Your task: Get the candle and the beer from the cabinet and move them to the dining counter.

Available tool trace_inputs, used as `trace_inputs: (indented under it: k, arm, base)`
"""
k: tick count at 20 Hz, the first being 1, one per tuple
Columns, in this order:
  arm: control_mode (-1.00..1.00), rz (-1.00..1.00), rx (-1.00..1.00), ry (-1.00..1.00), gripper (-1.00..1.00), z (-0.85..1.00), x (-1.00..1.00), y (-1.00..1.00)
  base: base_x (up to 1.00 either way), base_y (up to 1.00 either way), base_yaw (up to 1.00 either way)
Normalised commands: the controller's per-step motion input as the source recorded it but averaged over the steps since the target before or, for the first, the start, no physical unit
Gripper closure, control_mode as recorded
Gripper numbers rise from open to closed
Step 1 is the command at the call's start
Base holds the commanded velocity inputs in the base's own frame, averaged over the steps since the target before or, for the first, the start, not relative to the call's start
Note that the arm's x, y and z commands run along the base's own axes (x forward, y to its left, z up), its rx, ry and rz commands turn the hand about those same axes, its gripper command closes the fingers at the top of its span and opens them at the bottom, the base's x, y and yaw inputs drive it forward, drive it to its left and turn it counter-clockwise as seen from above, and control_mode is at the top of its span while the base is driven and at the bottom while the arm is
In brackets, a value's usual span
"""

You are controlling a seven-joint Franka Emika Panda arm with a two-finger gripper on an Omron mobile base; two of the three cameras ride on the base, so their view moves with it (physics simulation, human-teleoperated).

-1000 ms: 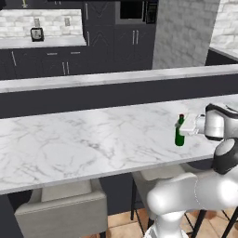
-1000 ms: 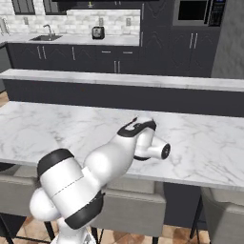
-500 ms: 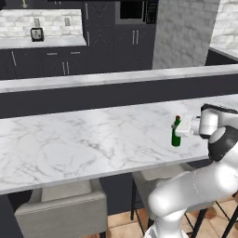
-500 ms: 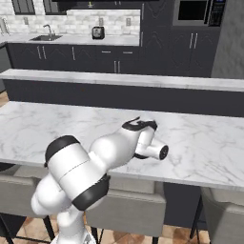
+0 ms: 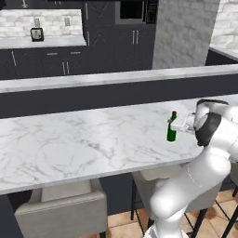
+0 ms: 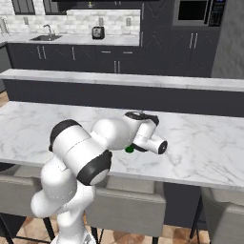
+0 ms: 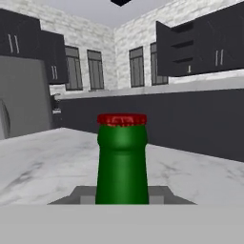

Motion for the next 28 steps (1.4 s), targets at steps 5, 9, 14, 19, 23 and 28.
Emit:
trace_inputs:
  k: [5, 9, 14, 19, 23, 28]
  arm:
    - [-1.0, 0.0, 0.0, -0.02, 1.0, -0.06, 0.29, 0.0]
    - [-1.0, 0.0, 0.0, -0.03, 1.0, -0.13, 0.26, 0.0]
    - [-1.0, 0.0, 0.0, -0.08, 1.0, -0.21, 0.17, 0.0]
    - [-1.0, 0.0, 0.0, -0.12, 1.0, -0.24, 0.01, 0.0]
    - [-1.0, 0.0, 0.0, -0.03, 1.0, -0.08, 0.0, 0.0]
    - [-1.0, 0.0, 0.0, 0.0, 1.0, 0.0, 0.0, 0.0]
  base:
    - [0.0, 0.0, 0.0]
    - [0.0, 0.0, 0.0]
    - [0.0, 0.0, 0.0]
    - [0.0, 0.0, 0.0]
    - [0.0, 0.0, 0.0]
    - [0.0, 0.0, 0.0]
